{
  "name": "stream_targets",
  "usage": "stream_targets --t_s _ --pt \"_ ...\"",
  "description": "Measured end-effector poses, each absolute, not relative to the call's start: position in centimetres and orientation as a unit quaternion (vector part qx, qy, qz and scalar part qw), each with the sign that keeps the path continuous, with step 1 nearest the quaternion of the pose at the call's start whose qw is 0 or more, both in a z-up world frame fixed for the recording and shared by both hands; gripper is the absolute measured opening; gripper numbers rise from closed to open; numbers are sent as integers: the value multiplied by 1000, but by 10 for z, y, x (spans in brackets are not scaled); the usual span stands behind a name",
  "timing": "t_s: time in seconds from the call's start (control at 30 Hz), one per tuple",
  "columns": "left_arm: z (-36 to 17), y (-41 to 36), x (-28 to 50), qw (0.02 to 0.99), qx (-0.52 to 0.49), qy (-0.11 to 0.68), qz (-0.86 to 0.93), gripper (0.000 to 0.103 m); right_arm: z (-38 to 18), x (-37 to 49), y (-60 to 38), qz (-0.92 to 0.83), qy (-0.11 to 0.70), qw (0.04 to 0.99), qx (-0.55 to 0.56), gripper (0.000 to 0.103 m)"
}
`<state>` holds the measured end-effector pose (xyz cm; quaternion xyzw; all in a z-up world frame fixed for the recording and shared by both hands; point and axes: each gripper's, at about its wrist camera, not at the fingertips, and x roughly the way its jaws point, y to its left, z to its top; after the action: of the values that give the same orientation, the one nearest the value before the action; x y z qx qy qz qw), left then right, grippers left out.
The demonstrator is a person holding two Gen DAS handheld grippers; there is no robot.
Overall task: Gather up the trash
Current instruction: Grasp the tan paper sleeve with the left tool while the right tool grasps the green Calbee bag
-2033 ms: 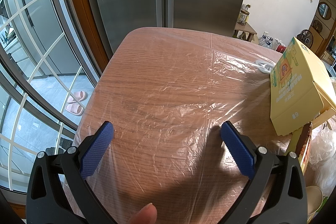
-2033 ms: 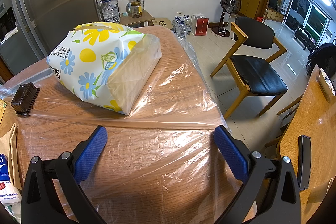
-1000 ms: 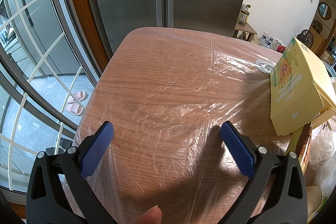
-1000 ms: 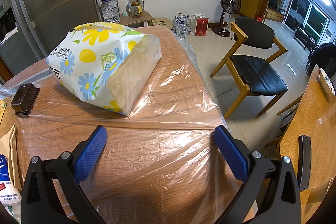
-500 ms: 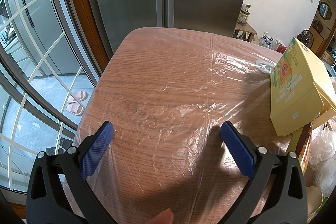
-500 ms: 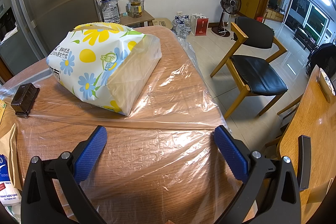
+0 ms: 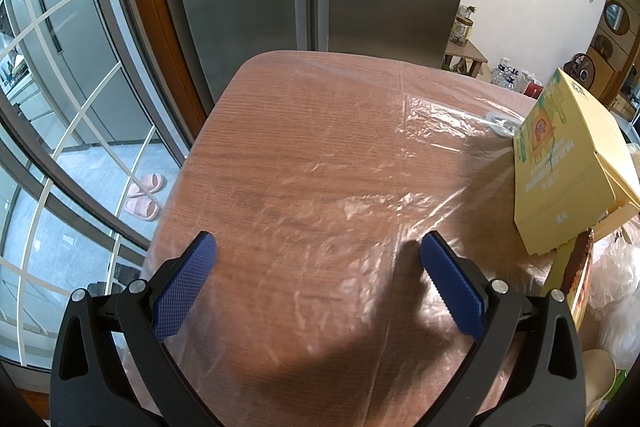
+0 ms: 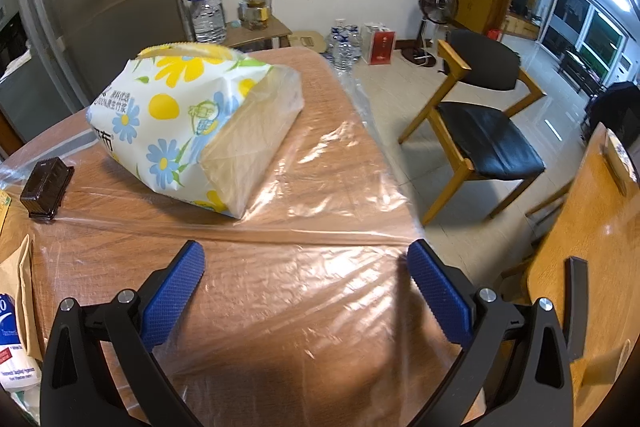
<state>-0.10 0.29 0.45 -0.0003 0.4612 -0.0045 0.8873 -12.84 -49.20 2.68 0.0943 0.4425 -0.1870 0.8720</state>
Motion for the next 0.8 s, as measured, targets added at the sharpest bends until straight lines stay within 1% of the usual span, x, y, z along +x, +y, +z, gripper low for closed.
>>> stream_targets --t_s 0.13,0.2,0.3,0.43,0.57,0.63,0.8 --pt "38 7 -25 904 -14 427 -24 101 66 -155 -478 -171 404 895 85 99" --pt "56 2 -46 911 -15 408 -54 101 80 -175 -461 -137 392 905 88 99" --pt "74 -21 -79 904 -8 406 -134 101 94 -202 -419 -54 392 916 70 99" --pt "75 -58 -117 878 22 418 -231 101 88 -228 -363 36 414 910 20 99" --pt "70 -84 -137 860 49 422 -282 101 74 -245 -328 96 433 896 7 99" --pt "65 -98 -146 852 77 419 -306 101 70 -252 -315 114 434 894 -11 99" --pt "54 -117 -157 831 158 411 -339 102 63 -260 -277 150 435 882 -99 99"
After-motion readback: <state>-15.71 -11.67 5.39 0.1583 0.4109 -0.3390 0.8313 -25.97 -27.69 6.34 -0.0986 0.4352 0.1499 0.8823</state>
